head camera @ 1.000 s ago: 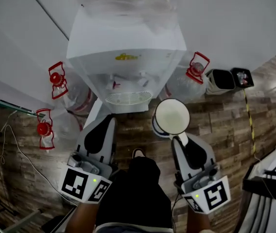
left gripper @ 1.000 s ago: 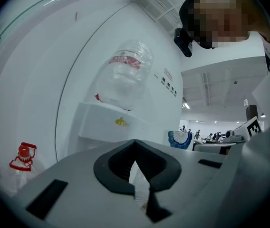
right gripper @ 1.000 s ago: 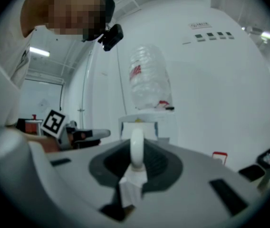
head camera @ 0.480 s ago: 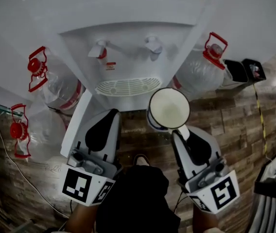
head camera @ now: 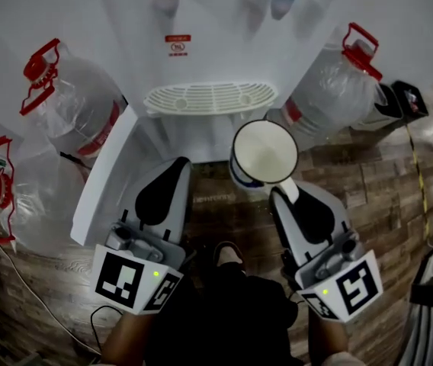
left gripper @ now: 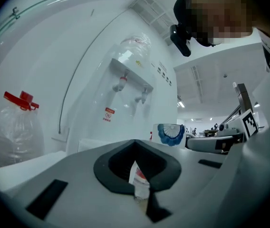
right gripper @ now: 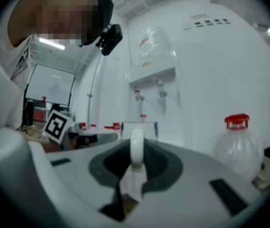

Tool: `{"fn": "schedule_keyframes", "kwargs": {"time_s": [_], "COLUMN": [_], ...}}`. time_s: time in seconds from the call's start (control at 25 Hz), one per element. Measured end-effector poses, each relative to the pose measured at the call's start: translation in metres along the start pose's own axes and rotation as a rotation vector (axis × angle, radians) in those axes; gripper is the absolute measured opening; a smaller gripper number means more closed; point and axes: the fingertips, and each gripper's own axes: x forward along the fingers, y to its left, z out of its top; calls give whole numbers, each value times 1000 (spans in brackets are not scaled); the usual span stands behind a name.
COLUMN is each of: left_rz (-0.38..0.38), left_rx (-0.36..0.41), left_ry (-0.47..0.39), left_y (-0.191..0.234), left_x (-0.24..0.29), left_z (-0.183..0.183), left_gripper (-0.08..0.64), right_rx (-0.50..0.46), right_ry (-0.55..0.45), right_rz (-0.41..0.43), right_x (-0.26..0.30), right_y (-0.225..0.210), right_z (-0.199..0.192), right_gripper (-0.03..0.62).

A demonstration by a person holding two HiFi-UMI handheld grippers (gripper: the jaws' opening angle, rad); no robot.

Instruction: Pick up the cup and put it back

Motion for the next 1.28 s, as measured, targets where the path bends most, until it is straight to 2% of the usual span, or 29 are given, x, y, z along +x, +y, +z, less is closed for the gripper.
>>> {"fn": "schedule_keyframes", "kwargs": {"time_s": [0.4,0.6,0.72,0.96,1.28], "left_rz": [16,19,17,18,18], "left_rx": [-2,79,61,-14,-31], "left_ry": [18,86,82,117,115], "left_y": [23,27,30,29,25], "left_x": [-2,-3,0,8,13], "left_z": [-79,-118,-125,-148,-149], "left_gripper": [8,8,8,8,8], "right_rx": [-19,-12,29,26,71], "right_ry": [36,53,64,73,114], "right_rz": [-8,-31,-51,-40,-48], "right_x": [18,27,34,60,89], "right_y": [-2,-9,-15,-16,-33], "right_z": [-75,-113,-133,-160,-198], "right_gripper": [72,72,72,71,71]}}
